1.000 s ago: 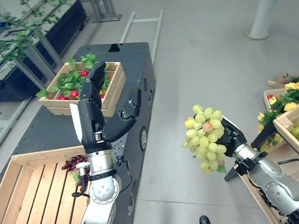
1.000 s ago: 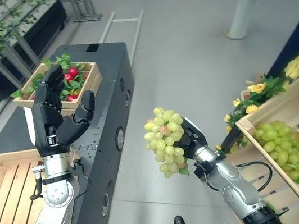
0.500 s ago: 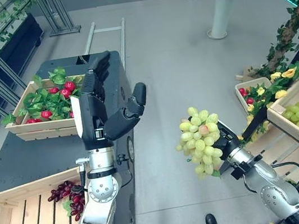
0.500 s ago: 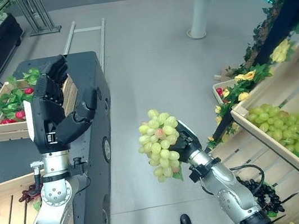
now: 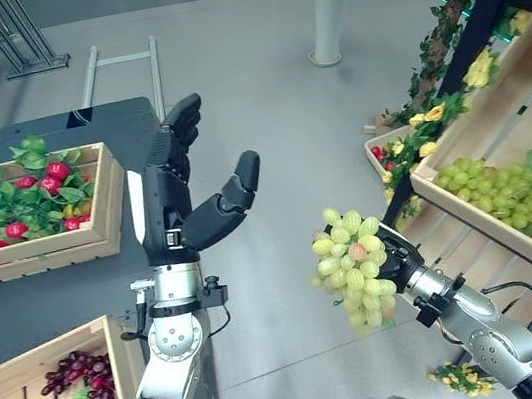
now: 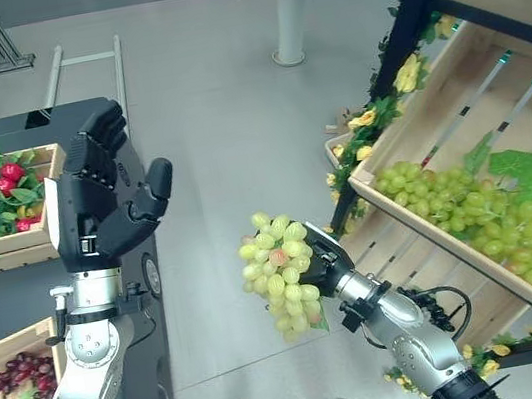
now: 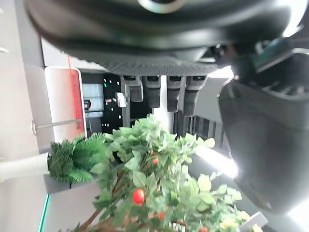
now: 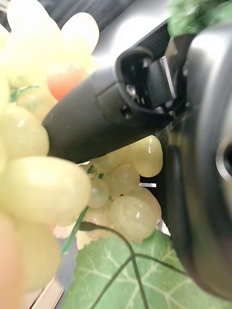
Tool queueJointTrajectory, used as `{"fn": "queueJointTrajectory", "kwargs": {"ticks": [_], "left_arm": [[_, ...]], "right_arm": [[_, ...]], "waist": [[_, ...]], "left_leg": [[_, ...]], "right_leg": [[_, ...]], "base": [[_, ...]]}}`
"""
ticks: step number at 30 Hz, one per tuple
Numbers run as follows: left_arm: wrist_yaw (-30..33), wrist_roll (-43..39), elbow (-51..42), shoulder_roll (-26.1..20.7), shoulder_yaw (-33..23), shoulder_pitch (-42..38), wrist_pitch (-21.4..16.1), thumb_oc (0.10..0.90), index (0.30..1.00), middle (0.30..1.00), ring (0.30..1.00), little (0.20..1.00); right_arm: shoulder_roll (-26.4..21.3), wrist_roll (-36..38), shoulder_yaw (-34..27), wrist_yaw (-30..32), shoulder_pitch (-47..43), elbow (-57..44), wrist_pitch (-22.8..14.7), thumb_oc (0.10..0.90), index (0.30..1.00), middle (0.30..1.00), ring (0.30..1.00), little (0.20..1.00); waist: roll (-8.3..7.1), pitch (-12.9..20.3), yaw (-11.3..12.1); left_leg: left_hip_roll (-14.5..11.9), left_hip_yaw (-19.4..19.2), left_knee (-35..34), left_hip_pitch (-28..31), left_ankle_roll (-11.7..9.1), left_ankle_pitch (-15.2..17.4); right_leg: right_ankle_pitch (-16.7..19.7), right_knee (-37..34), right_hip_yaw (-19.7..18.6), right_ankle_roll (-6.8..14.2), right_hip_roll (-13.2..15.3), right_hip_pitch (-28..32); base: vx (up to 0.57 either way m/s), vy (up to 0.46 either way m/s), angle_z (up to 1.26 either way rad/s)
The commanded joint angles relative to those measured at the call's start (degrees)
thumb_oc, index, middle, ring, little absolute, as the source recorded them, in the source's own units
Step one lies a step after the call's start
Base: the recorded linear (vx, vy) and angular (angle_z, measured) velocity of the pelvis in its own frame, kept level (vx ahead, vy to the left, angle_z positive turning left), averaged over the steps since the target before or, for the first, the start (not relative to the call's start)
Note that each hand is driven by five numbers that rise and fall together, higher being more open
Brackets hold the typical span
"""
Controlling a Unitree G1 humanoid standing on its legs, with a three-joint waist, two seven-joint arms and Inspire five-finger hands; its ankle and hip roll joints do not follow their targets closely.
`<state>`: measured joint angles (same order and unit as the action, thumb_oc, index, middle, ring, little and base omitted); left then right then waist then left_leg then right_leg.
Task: Pick up the fruits from the basket on one side to the basket on the other side
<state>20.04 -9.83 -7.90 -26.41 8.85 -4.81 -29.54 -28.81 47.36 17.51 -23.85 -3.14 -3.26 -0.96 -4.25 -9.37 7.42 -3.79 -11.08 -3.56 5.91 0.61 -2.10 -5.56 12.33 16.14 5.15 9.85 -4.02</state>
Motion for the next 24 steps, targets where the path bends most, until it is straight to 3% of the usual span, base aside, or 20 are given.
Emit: {"fn": "queueJointTrajectory", "kwargs": {"ticks": [1, 4, 8, 11, 14, 17, 20, 24], "left_arm": [[1.9, 2.3, -3.6, -1.5, -0.5, -4.2, -4.8, 0.800, 0.900, 0.900, 0.900, 0.900], [4.4, 4.0, -2.6, -0.7, 0.4, -5.9, -4.7, 0.800, 0.900, 0.900, 0.900, 0.900], [9.4, 8.2, -0.7, 0.3, 0.4, -7.8, -3.9, 0.800, 0.900, 0.900, 0.900, 0.900], [9.9, 7.9, -0.2, 0.8, -0.8, -7.6, -4.2, 0.800, 0.900, 0.900, 0.900, 0.900], [9.0, 7.2, -1.1, 0.6, -1.3, -7.5, -3.3, 0.800, 0.900, 0.900, 0.900, 0.900], [7.8, 6.3, -0.9, 0.7, -0.4, -8.3, -3.0, 0.800, 0.900, 0.900, 0.900, 0.900], [7.5, 6.4, -0.9, 0.7, -0.3, -8.9, -2.8, 0.800, 0.900, 0.900, 0.900, 0.900], [7.6, 5.6, -0.5, 0.7, -0.3, -9.4, -2.7, 0.800, 0.900, 0.900, 0.900, 0.900]], "right_arm": [[1.9, 3.5, -1.0, -4.4, -9.0, -8.9, -5.9, 0.400, 0.300, 0.300, 0.300, 0.300], [1.7, 6.1, -0.8, -6.0, -11.5, -9.5, -3.3, 0.400, 0.300, 0.300, 0.300, 0.300], [0.2, 7.7, -0.3, -12.4, -12.5, -11.3, 1.5, 0.400, 0.300, 0.300, 0.300, 0.300], [-2.6, 10.8, -1.4, -17.7, -13.3, -13.3, 3.4, 0.400, 0.300, 0.300, 0.300, 0.300], [-3.8, 16.9, -2.9, -19.2, -16.0, -14.6, 2.1, 0.400, 0.300, 0.300, 0.300, 0.300], [-2.1, 21.1, -5.9, -17.6, -17.0, -15.8, -0.5, 0.400, 0.300, 0.300, 0.300, 0.300], [0.3, 23.7, -7.4, -16.6, -17.4, -16.7, -0.3, 0.400, 0.300, 0.300, 0.300, 0.300], [3.1, 26.9, -9.0, -13.3, -17.9, -18.0, -2.6, 0.400, 0.300, 0.300, 0.300, 0.300]], "waist": [[-0.23, 5.6, 0.2], [-0.48, 5.8, -0.6], [-1.02, 6.1, -2.5], [-1.69, 6.4, -2.9], [-2.06, 6.5, -2.5], [-1.26, 6.8, -3.1], [-0.92, 6.8, -3.2], [-0.42, 6.6, -3.3]], "left_leg": [[5.3, 5.8, 1.7, -6.2, 1.0, 2.7], [4.2, 4.8, 1.1, -6.1, -0.1, 2.4], [2.2, 3.7, -0.1, -5.3, -1.6, 1.5], [1.4, 6.3, 0.0, -5.2, -2.3, 1.2], [0.8, 10.5, -0.3, -5.5, -3.3, 0.6], [-0.1, 10.8, -1.4, -5.7, -3.8, -0.1], [-0.1, 11.4, -1.4, -5.9, -3.8, 0.0], [0.0, 11.4, -1.4, -5.3, -3.7, 0.2]], "right_leg": [[6.5, -10.9, -1.2, 2.8, 2.0, 8.5], [7.5, -14.6, -2.5, 3.2, 1.0, 8.9], [8.2, -17.3, -4.5, 1.9, -1.3, 8.7], [7.8, -17.3, -6.6, 0.7, -2.8, 8.2], [7.5, -17.3, -7.3, -0.1, -4.0, 8.7], [7.3, -17.3, -6.7, -0.3, -4.3, 8.8], [7.2, -17.3, -6.4, -0.2, -4.1, 9.0], [7.1, -16.9, -6.3, -0.2, -3.8, 9.1]], "base": [[-0.10, -0.203, -0.74], [-0.13, -0.245, -0.82], [-0.11, -0.210, -0.62], [-0.09, -0.175, -0.08], [-0.07, -0.107, -0.19], [-0.05, -0.004, -0.12], [-0.03, 0.016, 0.04], [0.00, 0.030, 0.04]]}}
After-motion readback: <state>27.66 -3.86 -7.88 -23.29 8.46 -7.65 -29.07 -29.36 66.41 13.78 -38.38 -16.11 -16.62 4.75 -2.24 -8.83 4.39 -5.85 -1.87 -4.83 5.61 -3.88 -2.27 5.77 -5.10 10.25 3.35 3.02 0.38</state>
